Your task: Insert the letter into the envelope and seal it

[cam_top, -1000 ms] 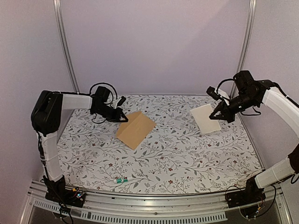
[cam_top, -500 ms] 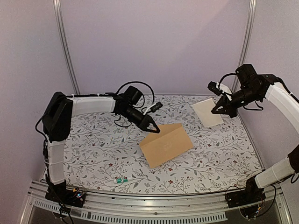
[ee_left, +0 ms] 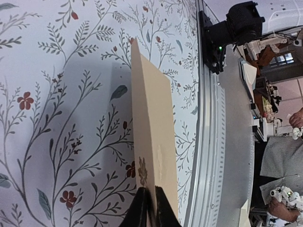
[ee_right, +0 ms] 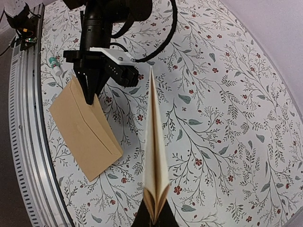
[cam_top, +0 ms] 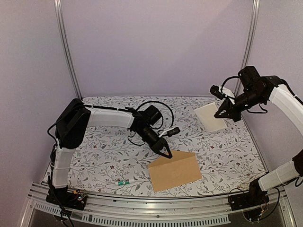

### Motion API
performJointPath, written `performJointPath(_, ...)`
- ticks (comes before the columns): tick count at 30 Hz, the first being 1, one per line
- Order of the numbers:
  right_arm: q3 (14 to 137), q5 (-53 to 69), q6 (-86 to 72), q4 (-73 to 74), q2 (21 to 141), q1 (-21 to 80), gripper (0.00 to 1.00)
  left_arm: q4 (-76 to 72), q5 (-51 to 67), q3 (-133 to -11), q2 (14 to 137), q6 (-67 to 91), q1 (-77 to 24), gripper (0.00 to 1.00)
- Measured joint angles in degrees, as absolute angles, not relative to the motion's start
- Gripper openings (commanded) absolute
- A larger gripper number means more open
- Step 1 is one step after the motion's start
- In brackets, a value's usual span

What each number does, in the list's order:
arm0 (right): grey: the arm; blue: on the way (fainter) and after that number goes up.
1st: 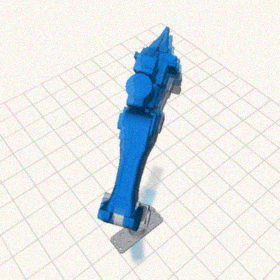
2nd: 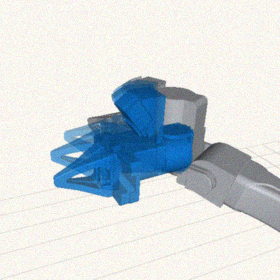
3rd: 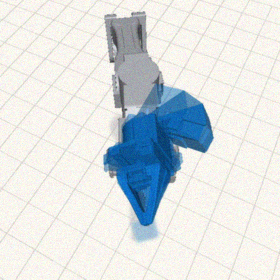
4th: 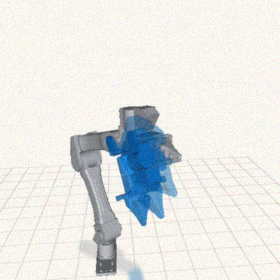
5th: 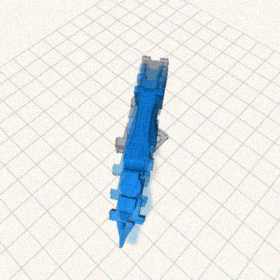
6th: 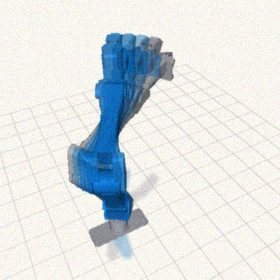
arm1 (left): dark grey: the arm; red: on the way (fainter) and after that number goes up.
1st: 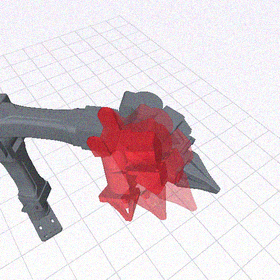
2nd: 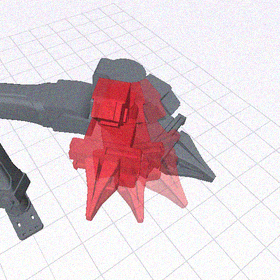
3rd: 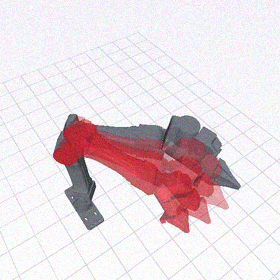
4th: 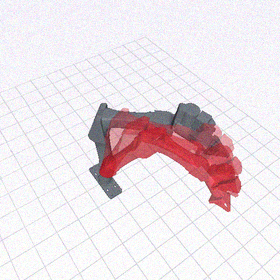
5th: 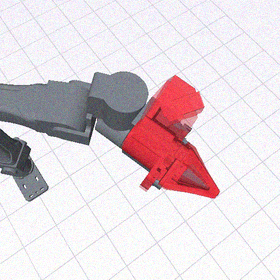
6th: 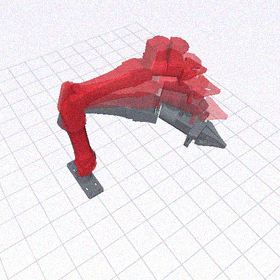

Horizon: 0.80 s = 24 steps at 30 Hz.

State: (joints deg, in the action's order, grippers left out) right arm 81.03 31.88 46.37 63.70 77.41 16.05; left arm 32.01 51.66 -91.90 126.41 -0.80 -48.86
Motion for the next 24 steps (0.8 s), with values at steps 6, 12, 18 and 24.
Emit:
performJointPath(6, 79.90, 31.33, 46.61, 64.07, 76.12, 17.26, 0.00, 29.76, 49.43, -89.95, 126.04, 0.01, -48.86, 0.29)
performJointPath(12, 78.76, 31.46, 46.54, 63.99, 74.85, 17.32, 0.00, 19.22, 45.25, -79.61, 122.52, 7.38, -48.86, 0.43)
performJointPath(18, 77.73, 31.73, 46.52, 63.96, 74.61, 17.65, 0.00, 6.48, 41.91, -71.94, 119.07, 16.21, -48.99, 0.43)
performJointPath(24, 77.23, 31.77, 46.57, 63.92, 74.63, 19.38, 0.00, 0.25, 39.48, -69.34, 118.76, 20.60, -49.25, 0.39)
